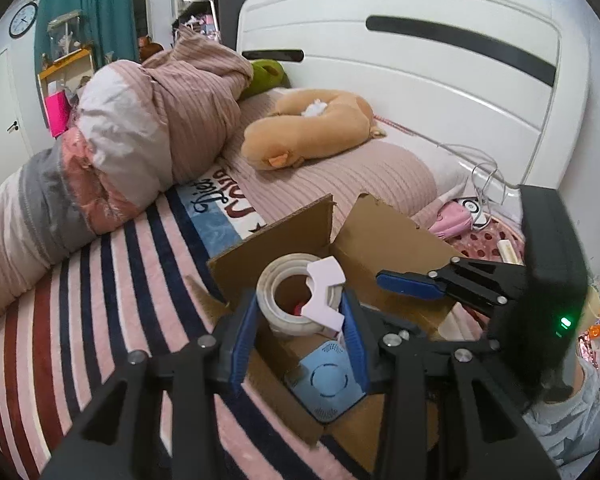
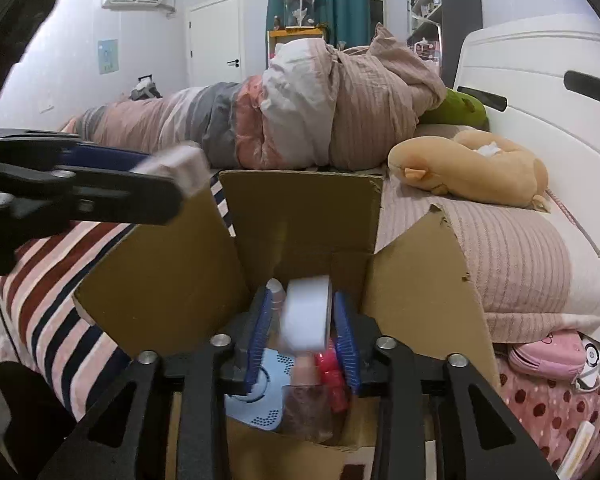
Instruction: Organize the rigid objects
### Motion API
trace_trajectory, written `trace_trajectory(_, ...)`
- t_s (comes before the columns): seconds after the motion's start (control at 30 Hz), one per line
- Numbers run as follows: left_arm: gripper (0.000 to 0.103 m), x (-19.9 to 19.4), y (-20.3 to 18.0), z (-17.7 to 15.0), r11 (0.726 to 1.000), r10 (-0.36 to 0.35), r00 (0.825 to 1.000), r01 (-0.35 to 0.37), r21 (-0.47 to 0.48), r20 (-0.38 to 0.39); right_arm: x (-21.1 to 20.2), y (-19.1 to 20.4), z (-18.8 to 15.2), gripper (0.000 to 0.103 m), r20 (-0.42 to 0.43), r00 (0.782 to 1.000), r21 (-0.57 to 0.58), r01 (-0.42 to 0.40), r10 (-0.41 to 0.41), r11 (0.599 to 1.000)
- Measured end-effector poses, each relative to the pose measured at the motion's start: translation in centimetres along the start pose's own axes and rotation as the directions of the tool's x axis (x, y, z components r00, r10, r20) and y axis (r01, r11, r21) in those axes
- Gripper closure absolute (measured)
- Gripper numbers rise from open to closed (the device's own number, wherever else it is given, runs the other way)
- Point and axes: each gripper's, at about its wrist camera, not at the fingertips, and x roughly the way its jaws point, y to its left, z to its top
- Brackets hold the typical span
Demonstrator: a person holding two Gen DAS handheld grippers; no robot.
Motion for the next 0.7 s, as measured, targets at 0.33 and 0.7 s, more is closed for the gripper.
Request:
trace_trajectory(0.33, 0.066, 2.9, -0.1, 0.2, 0.999, 0.038, 0.998, -0.037, 0.024, -0.041, -0.6, -0.6, -0.4, 0.068, 0.044, 0.998, 0.011, -0.053, 0.053, 0.999)
trace_trajectory(0.7, 0.040, 2.1, 0.9, -0.6, 0.998, 0.064, 0.998, -0.064, 0.005, -0.013, -0.5, -0.4, -0.4, 0.068, 0.043, 0.998, 0.009, -0.049, 0.049, 0.999)
